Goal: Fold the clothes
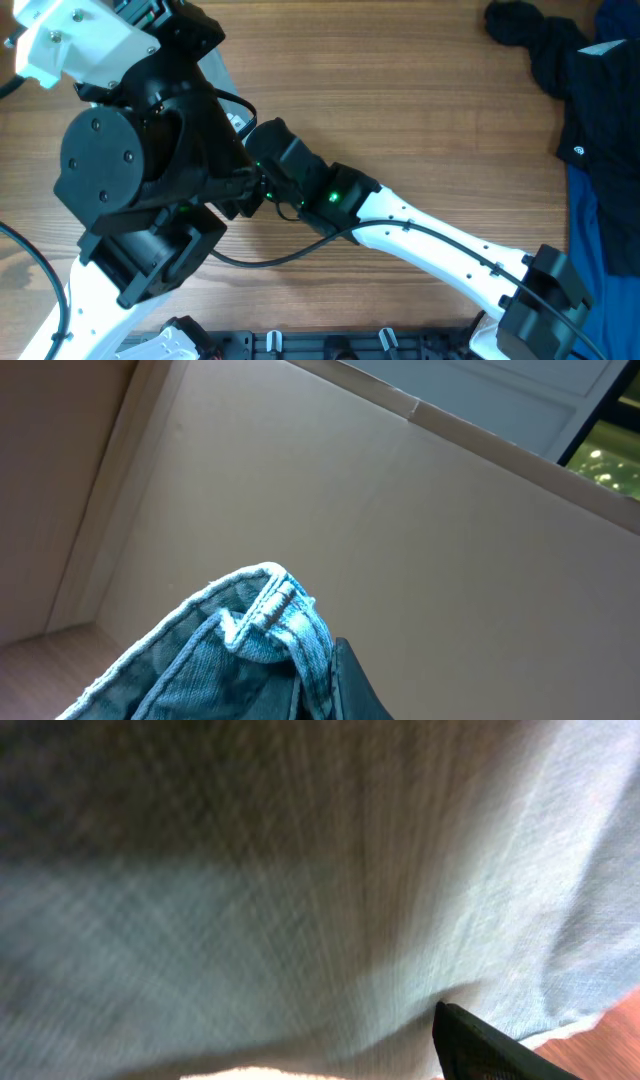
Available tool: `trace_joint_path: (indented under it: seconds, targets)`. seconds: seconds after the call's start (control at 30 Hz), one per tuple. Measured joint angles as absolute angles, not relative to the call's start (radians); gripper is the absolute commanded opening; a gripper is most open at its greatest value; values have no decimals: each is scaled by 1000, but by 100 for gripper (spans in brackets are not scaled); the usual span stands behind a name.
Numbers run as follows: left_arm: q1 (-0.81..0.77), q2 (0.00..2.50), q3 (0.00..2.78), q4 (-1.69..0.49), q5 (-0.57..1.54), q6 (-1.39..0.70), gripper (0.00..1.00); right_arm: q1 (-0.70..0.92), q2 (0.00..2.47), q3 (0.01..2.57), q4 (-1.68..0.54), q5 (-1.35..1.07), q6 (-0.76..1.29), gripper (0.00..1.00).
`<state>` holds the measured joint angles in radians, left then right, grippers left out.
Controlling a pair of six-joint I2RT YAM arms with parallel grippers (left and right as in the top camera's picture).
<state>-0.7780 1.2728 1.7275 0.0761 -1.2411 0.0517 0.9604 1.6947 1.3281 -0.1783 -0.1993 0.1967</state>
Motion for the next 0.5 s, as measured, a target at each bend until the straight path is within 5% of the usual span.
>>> trace_joint_path:
  seconds: [0.03, 0.1, 0.2, 0.5]
  targets:
    - [-779, 1273, 1728, 82, -1244, 52, 4, 969, 1695, 1328, -179, -141, 212, 78]
    - [-795, 1273, 1727, 110, -1250, 64, 4, 976, 1695, 1328, -179, -52, 236, 59]
    - [-831, 1274, 1728, 191, -1259, 129, 4, 976, 1695, 1328, -180, 35, 260, 9]
    - [-837, 1274, 1727, 204, -1419, 319, 4, 809, 1593, 1329, -412, 269, 340, 4]
